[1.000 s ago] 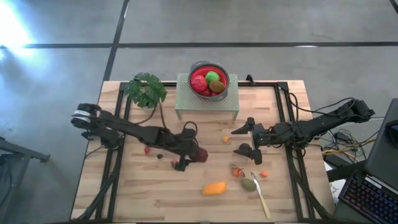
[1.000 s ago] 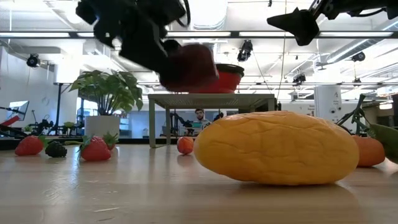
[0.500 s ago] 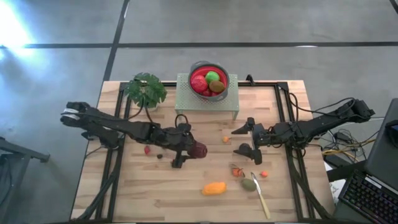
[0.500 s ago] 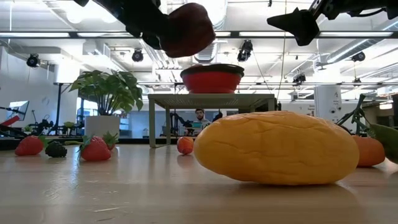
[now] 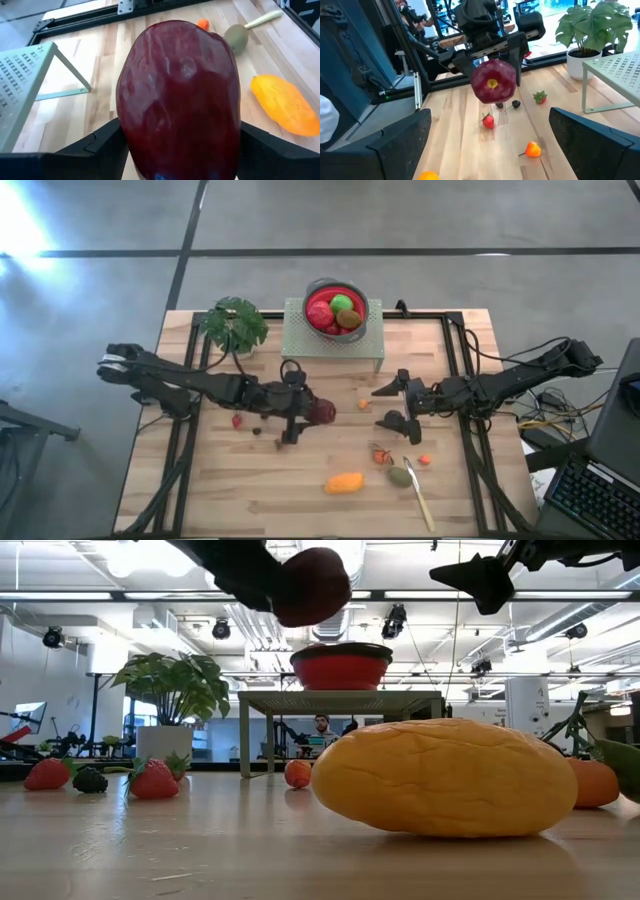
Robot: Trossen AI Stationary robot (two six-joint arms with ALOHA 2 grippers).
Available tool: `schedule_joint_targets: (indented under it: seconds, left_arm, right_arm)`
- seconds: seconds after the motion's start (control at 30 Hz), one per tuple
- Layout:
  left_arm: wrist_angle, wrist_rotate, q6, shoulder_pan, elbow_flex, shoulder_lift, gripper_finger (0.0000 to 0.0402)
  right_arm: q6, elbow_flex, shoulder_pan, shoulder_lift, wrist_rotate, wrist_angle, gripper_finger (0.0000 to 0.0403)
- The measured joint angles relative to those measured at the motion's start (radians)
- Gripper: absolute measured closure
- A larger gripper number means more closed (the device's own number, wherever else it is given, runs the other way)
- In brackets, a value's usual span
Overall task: Pick & Place Fruit
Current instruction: Put the malay apple into the red strainer bowl on the shelf
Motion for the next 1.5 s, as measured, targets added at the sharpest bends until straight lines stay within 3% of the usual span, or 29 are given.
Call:
schedule_joint_targets:
  seconds: [0.8,0.97,1.13,1.5]
  left_arm:
    - [-0.008,-0.012,0.019,0.004,0.048,0.000,0.0115]
    - [-0.015,-0.058,0.042,0.018,0.080,0.000,0.0115]
    - [-0.040,-0.133,0.058,0.041,0.100,-0.003,0.0115]
    - [-0.085,-0.136,0.048,0.147,0.114,-0.028,0.0115]
  right_arm:
    - [0.011,0.000,0.000,0.000,-0.001,0.000,0.0003]
    - [0.012,0.000,0.000,0.000,-0.002,0.001,0.0003]
    - [0.012,0.000,0.000,0.000,-0.002,0.001,0.0003]
    - [0.009,0.000,0.000,0.000,-0.002,0.003,0.0003]
